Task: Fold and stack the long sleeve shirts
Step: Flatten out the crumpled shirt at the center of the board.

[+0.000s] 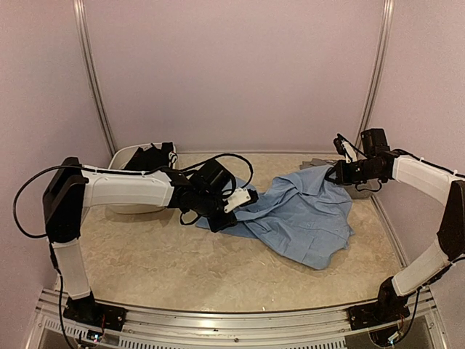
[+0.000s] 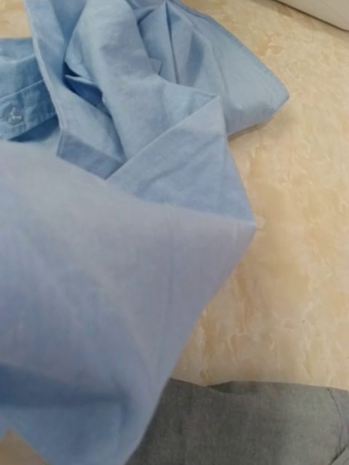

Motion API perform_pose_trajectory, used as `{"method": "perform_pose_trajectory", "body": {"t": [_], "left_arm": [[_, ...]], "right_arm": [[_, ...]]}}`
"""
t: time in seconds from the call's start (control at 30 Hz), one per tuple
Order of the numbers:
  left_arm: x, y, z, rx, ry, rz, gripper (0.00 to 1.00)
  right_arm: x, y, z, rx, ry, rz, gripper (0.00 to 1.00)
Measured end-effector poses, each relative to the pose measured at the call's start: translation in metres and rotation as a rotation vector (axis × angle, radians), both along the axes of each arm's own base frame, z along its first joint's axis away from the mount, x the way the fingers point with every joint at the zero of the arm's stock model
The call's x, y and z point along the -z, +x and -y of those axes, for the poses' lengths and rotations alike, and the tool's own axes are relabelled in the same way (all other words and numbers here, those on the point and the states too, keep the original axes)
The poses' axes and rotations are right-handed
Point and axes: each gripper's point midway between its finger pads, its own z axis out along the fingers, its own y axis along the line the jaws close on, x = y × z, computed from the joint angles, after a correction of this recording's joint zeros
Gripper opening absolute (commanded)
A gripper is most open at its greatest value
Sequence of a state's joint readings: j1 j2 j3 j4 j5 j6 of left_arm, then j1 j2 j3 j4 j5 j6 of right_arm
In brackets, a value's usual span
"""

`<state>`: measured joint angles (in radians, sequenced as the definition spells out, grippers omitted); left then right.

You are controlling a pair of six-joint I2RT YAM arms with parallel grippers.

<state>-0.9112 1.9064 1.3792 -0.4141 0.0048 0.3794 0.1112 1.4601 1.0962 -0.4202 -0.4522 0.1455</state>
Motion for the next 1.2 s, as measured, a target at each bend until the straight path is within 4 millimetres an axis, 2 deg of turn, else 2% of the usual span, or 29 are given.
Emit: {"method": "perform_pose_trajectory", "body": {"t": [0.03, 0.07, 0.27, 0.33, 0.4, 0.47, 0.53, 0.57, 0.6, 0.67, 0.73, 0.77, 0.8, 0.87, 0.97, 1.03, 1.13, 1.2], "left_arm": [[-0.001, 0.0, 0.0, 0.001, -0.005, -0.002, 0.03], [-0.002, 0.0, 0.0, -0.005, -0.011, -0.007, 0.0], [-0.007, 0.004, -0.005, -0.022, -0.009, -0.024, 0.0], [-0.015, 0.014, -0.01, -0.05, -0.027, -0.025, 0.0], [-0.034, 0.033, -0.024, -0.112, -0.066, -0.016, 0.0], [-0.068, 0.06, -0.045, -0.202, -0.133, 0.019, 0.0], [-0.117, 0.084, -0.066, -0.291, -0.214, 0.083, 0.0], [-0.154, 0.097, -0.079, -0.343, -0.269, 0.138, 0.0], [-0.189, 0.105, -0.089, -0.381, -0.324, 0.193, 0.0], [-0.259, 0.105, -0.101, -0.417, -0.432, 0.294, 0.0], [-0.323, 0.086, -0.108, -0.417, -0.537, 0.386, 0.0], [-0.346, 0.073, -0.11, -0.41, -0.574, 0.417, 0.0], [-0.367, 0.054, -0.111, -0.398, -0.61, 0.446, 0.0], [-0.389, 0.017, -0.107, -0.354, -0.643, 0.465, 0.0], [-0.392, -0.036, -0.09, -0.247, -0.655, 0.438, 0.0], [-0.382, -0.073, -0.076, -0.167, -0.645, 0.4, 0.0], [-0.365, -0.119, -0.07, -0.085, -0.623, 0.344, 0.0], [-0.359, -0.135, -0.076, -0.075, -0.615, 0.323, 0.0]], "right_arm": [[0.0, 0.0, 0.0, 0.0, 0.0, 0.0, 0.0], [0.0, 0.0, 0.0, 0.0, 0.0, 0.0, 0.0], [-0.004, -0.001, 0.001, -0.004, -0.008, 0.013, 0.0], [-0.007, -0.003, 0.003, -0.003, -0.023, 0.02, 0.0], [-0.014, -0.004, 0.005, 0.001, -0.045, 0.027, 0.0], [-0.028, 0.0, 0.008, 0.006, -0.076, 0.051, 0.0], [-0.058, 0.007, 0.011, 0.019, -0.114, 0.106, 0.0], [-0.077, 0.011, 0.012, 0.025, -0.127, 0.145, 0.0], [-0.103, 0.016, 0.011, 0.027, -0.144, 0.208, 0.0], [-0.144, 0.013, 0.003, 0.013, -0.161, 0.309, 0.0], [-0.18, -0.001, -0.011, -0.021, -0.167, 0.395, 0.0], [-0.196, -0.014, -0.023, -0.054, -0.164, 0.434, 0.0], [-0.208, -0.027, -0.033, -0.088, -0.156, 0.461, 0.0], [-0.226, -0.06, -0.057, -0.18, -0.135, 0.502, 0.0], [-0.238, -0.106, -0.082, -0.3, -0.093, 0.524, 0.0], [-0.244, -0.133, -0.09, -0.364, -0.056, 0.536, 0.0], [-0.249, -0.164, -0.083, -0.386, -0.007, 0.542, 0.0], [-0.253, -0.179, -0.076, -0.383, 0.016, 0.549, 0.0]]}}
